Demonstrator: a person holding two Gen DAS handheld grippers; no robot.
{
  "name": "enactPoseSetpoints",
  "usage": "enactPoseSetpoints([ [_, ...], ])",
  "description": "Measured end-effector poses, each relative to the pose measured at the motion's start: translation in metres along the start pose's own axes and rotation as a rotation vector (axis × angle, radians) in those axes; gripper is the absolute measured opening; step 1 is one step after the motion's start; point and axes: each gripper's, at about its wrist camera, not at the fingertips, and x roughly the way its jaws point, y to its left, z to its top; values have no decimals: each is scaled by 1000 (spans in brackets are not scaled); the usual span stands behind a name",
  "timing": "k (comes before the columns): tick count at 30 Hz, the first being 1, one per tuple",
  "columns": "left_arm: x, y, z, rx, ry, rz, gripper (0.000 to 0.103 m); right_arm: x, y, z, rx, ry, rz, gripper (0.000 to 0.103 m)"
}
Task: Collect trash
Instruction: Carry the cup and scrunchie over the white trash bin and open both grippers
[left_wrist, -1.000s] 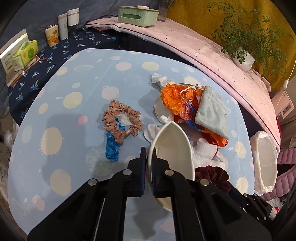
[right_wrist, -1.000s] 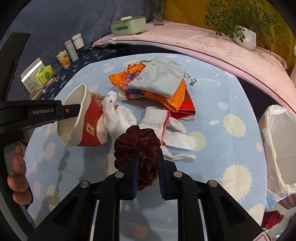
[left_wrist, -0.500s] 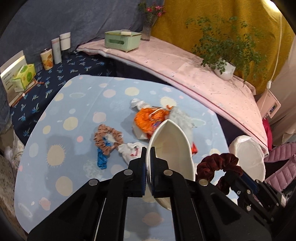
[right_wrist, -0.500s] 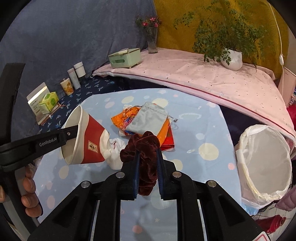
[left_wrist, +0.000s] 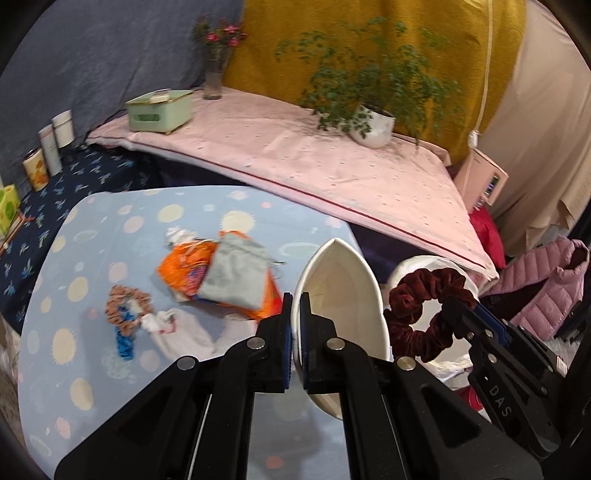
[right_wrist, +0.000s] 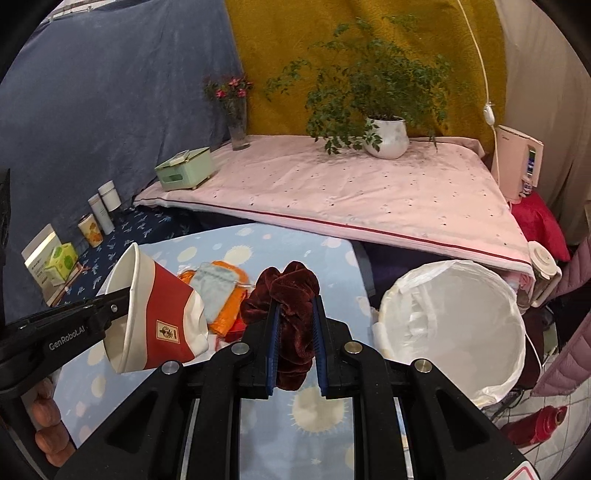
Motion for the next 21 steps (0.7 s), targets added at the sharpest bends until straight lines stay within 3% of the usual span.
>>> enactPoseSetpoints([
  [12, 28, -84, 12, 120, 23, -136, 3, 0, -75, 3, 104, -24, -137, 15],
  [21, 66, -143, 14, 203, 73, -237, 3, 19, -130, -6, 189, 11, -207, 15],
])
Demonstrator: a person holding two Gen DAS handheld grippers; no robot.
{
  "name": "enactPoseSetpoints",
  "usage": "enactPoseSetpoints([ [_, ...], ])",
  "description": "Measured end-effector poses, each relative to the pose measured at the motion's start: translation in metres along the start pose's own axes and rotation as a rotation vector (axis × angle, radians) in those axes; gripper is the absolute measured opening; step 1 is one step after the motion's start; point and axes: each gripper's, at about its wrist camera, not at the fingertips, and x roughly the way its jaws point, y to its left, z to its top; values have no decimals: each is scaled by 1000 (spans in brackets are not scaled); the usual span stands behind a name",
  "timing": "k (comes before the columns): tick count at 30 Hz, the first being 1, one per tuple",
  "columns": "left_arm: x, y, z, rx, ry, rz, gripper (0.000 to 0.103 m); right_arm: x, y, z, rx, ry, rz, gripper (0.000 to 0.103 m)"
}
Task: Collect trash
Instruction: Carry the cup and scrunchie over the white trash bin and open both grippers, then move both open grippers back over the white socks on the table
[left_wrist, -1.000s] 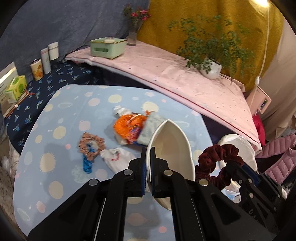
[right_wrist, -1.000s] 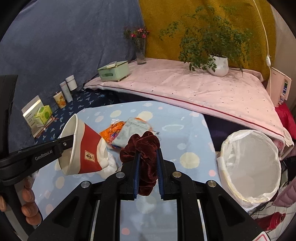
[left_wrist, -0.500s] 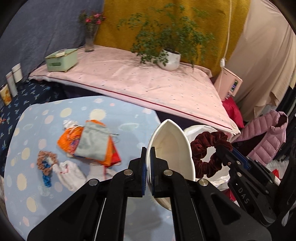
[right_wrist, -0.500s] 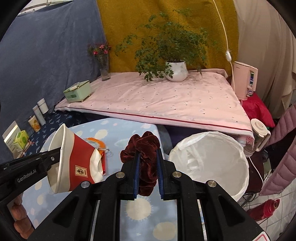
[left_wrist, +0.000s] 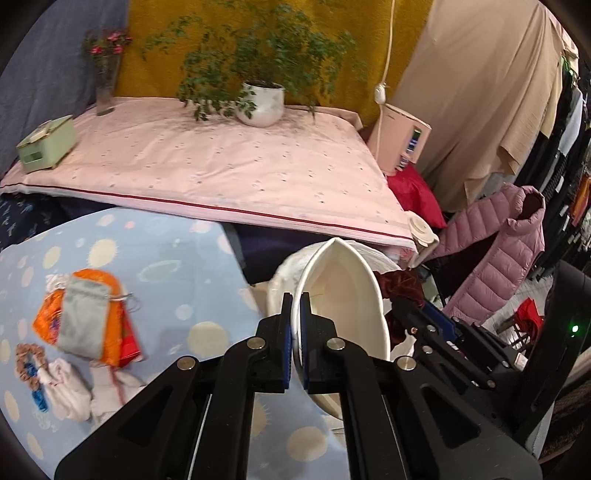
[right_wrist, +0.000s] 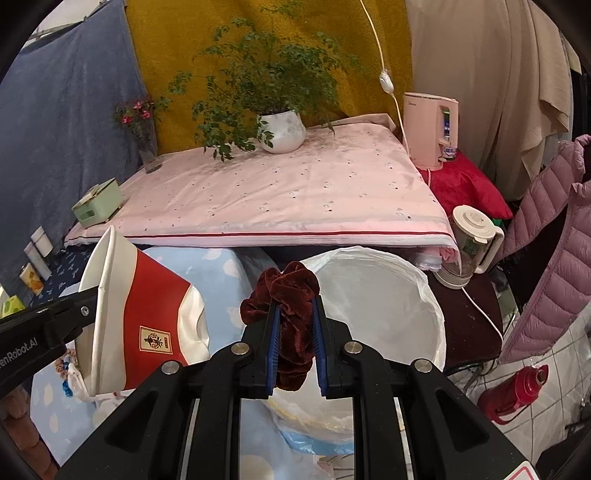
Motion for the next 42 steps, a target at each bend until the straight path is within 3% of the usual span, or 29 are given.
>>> enactPoseSetpoints([
  [6, 35, -18, 6, 24, 35, -34, 4, 21, -24, -1, 37, 33, -36, 16],
  [8, 45, -20, 8, 17, 47, -49, 5, 26, -31, -1, 48, 42, -43, 21],
  [10, 52, -19, 9, -1, 47, -52, 22, 29, -36, 0, 55, 38, -55, 22],
  [11, 54, -19, 10, -7, 41, -43, 40, 31, -38, 0, 59, 38, -59, 27],
  [12, 54, -18, 11, -13, 26, -29, 47, 32, -41, 1, 61, 36, -66, 34],
  [14, 53, -19, 11, -6, 12, -17, 47, 31, -43, 1, 66, 29, -73, 39],
  [19, 51, -10, 9, -14, 12, 19, 48, 28, -40, 2, 62, 25, -65, 40],
  [22, 45, -1, 6, -29, 8, 46, 52, 23, -30, 2, 48, 21, -51, 46],
  [26, 34, 16, -1, -56, -2, 86, 56, 18, -13, -1, 27, 25, -22, 46],
  [35, 4, 74, -26, -167, -4, 180, 58, 8, 43, -15, -50, 41, 66, 47],
  [38, -8, 98, -37, -208, -7, 231, 65, 7, 63, -21, -79, 53, 96, 47],
  [42, -23, 129, -51, -260, -10, 299, 67, 7, 90, -31, -121, 72, 133, 47],
])
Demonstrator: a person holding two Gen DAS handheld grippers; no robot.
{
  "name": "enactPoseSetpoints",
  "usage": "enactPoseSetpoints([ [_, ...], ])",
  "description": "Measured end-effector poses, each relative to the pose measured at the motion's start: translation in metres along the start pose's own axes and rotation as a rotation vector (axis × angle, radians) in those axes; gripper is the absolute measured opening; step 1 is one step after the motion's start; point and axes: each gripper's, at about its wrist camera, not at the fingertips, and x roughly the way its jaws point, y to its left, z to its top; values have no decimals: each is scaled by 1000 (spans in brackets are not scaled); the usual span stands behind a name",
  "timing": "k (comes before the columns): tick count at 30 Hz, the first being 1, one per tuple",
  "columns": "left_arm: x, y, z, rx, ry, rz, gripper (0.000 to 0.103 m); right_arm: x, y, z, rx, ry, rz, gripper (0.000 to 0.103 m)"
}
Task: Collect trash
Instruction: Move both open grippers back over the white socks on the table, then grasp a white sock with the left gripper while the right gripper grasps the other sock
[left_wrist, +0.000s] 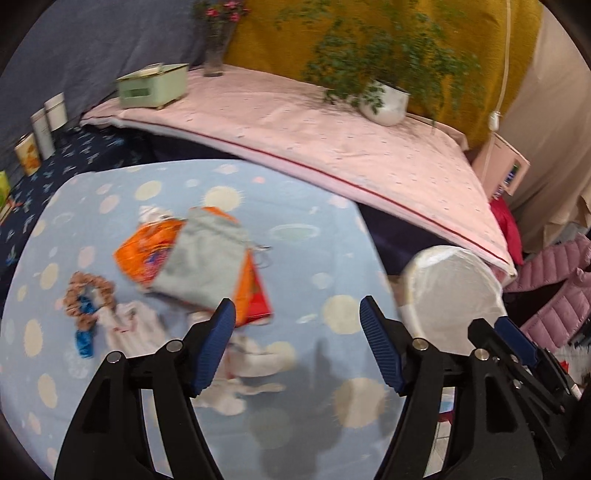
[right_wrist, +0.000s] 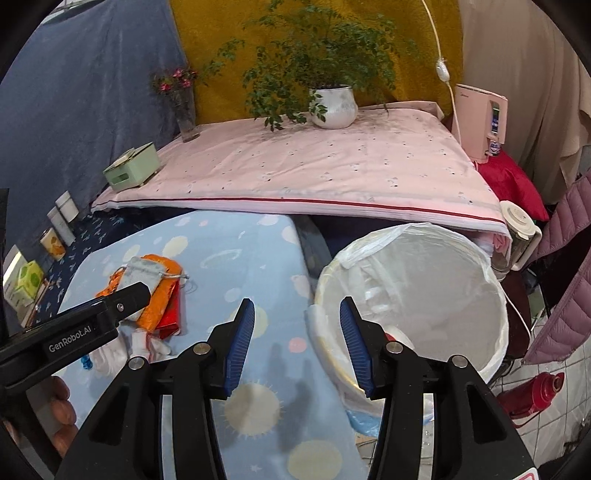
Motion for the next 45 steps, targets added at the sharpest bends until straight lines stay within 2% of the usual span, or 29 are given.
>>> enactPoseSetpoints([
  [9, -8, 74, -18, -96, 10, 124, 76, 10, 57, -18, -87, 40, 62, 56],
  [14, -6, 108, -28, -160, 37, 154, 80, 17, 83, -27, -133, 67, 82, 60],
  [24, 12, 153, -43, -262, 114, 151, 81, 40, 120, -45, -173, 129, 129, 65],
  [32, 33, 167, -46, -316, 174, 115, 80, 73, 137, -56, -174, 199, 148, 66],
  [34, 38, 166, -46, -314, 184, 109, 77, 83, 139, -58, -171, 218, 147, 66],
  [37, 45, 166, -45, -308, 198, 91, 67, 96, 141, -61, -166, 240, 149, 66],
  [40, 50, 164, -45, -293, 208, 74, 55, 108, 145, -65, -177, 259, 149, 66],
  [41, 51, 163, -45, -288, 210, 71, 47, 111, 146, -66, -180, 265, 151, 66],
  [42, 53, 161, -46, -278, 216, 62, 39, 114, 148, -68, -185, 274, 154, 64],
  [43, 54, 160, -46, -270, 223, 55, 38, 117, 149, -70, -189, 281, 158, 62],
  [45, 56, 157, -47, -260, 224, 54, 30, 121, 151, -73, -198, 292, 165, 51],
])
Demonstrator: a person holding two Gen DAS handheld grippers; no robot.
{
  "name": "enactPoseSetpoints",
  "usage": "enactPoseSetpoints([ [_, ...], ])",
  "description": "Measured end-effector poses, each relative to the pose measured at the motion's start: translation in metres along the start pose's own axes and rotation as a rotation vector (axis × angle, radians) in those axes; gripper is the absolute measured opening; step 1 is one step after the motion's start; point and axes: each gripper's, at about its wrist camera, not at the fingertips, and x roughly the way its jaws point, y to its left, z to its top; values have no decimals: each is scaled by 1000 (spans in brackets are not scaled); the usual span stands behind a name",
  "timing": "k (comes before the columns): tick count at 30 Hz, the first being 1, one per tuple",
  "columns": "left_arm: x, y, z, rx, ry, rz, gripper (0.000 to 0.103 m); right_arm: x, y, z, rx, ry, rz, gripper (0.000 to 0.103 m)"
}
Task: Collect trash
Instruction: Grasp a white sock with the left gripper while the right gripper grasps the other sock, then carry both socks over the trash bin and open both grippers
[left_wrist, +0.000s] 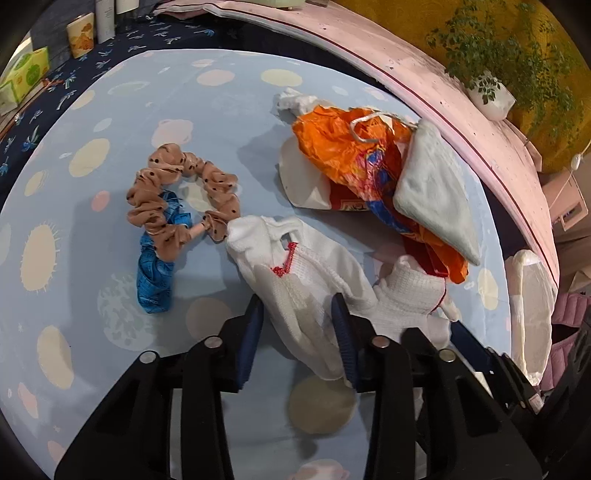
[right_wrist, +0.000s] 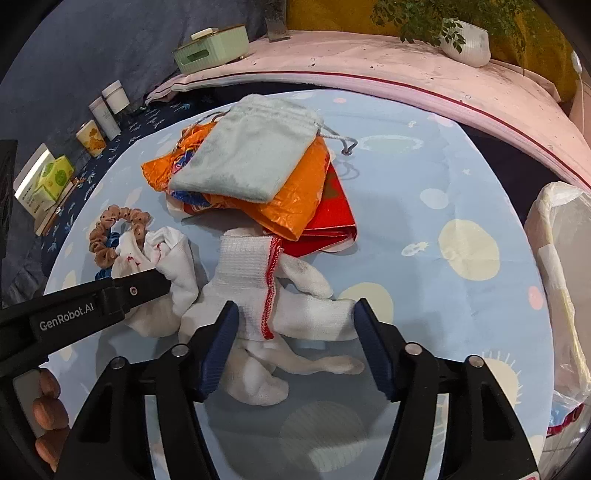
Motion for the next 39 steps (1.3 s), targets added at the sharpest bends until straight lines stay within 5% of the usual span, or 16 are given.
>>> enactPoseSetpoints([
  [1, 0, -1, 0, 3, 1, 0, 29, 0, 1, -1, -8, -9, -6, 50],
  [6, -1, -3, -3, 11, -5, 7, 16, -2, 8, -4, -37, 4, 43, 12],
  [24, -75, -47, -10, 98, -147, -23, 10, -94, -1, 7, -21, -176, 84, 9],
  [39, -134, -147, -17, 292, -262, -137, 10, -191, -77, 18, 102, -400, 7, 9],
])
